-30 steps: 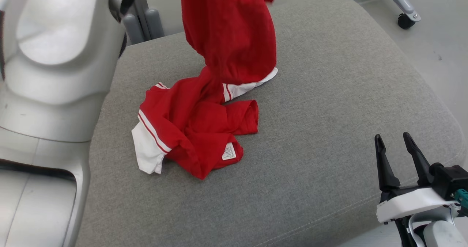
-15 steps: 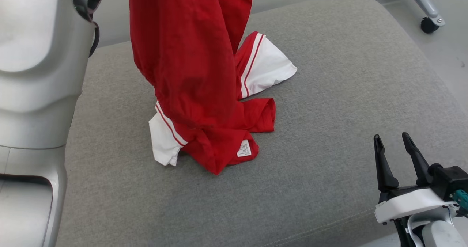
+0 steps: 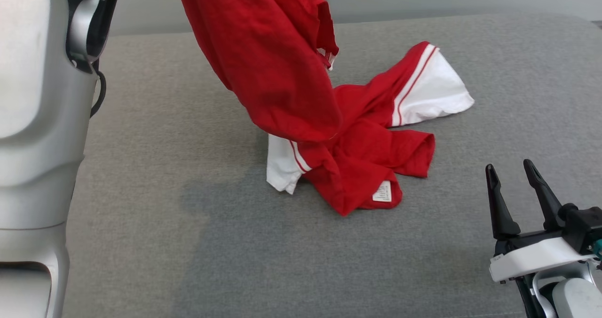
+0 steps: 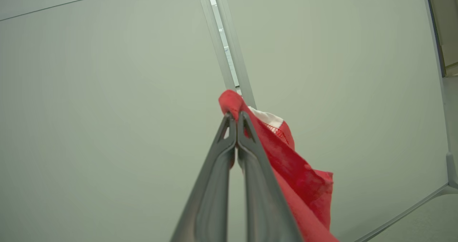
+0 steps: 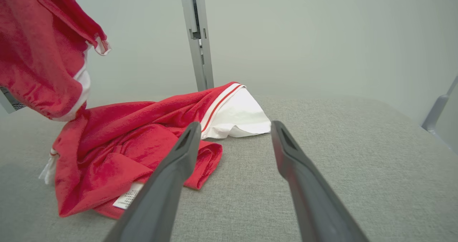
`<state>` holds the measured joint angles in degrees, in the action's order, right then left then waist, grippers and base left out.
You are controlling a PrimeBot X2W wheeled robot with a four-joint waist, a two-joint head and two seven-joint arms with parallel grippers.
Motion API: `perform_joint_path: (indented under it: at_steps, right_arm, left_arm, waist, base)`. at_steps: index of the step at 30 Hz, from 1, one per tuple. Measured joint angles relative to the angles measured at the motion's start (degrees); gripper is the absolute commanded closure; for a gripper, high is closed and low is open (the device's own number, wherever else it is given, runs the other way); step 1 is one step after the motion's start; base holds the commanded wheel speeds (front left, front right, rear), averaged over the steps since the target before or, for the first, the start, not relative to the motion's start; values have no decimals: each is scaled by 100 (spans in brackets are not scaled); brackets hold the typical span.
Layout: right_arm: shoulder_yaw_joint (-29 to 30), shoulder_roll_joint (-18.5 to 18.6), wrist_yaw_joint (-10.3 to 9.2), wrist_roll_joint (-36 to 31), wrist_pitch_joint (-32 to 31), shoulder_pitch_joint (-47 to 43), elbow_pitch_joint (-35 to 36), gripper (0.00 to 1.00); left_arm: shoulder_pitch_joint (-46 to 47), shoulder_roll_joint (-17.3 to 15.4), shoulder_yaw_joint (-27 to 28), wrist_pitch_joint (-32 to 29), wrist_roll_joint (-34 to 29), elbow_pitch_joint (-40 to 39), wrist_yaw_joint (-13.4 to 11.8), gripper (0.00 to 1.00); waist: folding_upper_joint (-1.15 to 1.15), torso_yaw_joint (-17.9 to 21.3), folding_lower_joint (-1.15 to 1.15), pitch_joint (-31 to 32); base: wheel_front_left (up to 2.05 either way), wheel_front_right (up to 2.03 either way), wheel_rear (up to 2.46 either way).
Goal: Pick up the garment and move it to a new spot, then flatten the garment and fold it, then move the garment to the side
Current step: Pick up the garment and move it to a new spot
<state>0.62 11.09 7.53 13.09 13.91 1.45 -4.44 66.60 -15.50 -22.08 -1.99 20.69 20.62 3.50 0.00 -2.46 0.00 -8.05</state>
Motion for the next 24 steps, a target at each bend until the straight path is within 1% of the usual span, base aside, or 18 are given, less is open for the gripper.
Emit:
perform_joint_path:
  at_steps: [7,16,20,23,24]
  right_arm:
    - [-25,59,0,-22,-121,-44,182,0]
    - [-118,147,0,-49,-240,-79,379,0]
    - [-188,207,0,-68,-308,-57,488,0]
    - [-213,242,0,-67,-346,-18,613,0]
    - [-205,332,0,-67,-404,-26,740,0]
  left_arm:
    - [-426,-214,133,-55,101,-330,-156,100]
    - [-775,-385,235,-107,252,-555,-254,100]
    - [-873,-530,348,-98,297,-560,-310,100]
    - [-910,-645,446,-64,314,-543,-354,100]
    - [-973,-751,522,-9,337,-476,-380,100]
  waist:
    - [0,-839,0,-39]
    - [0,-1813,0,-81]
    - [0,-2097,0,-130]
    - [0,-2181,-1,-214]
    - [0,-2170,0,-335]
  base:
    - [0,0,0]
    - [0,0,0]
    - [0,0,0]
    - [0,0,0]
    - [0,0,0]
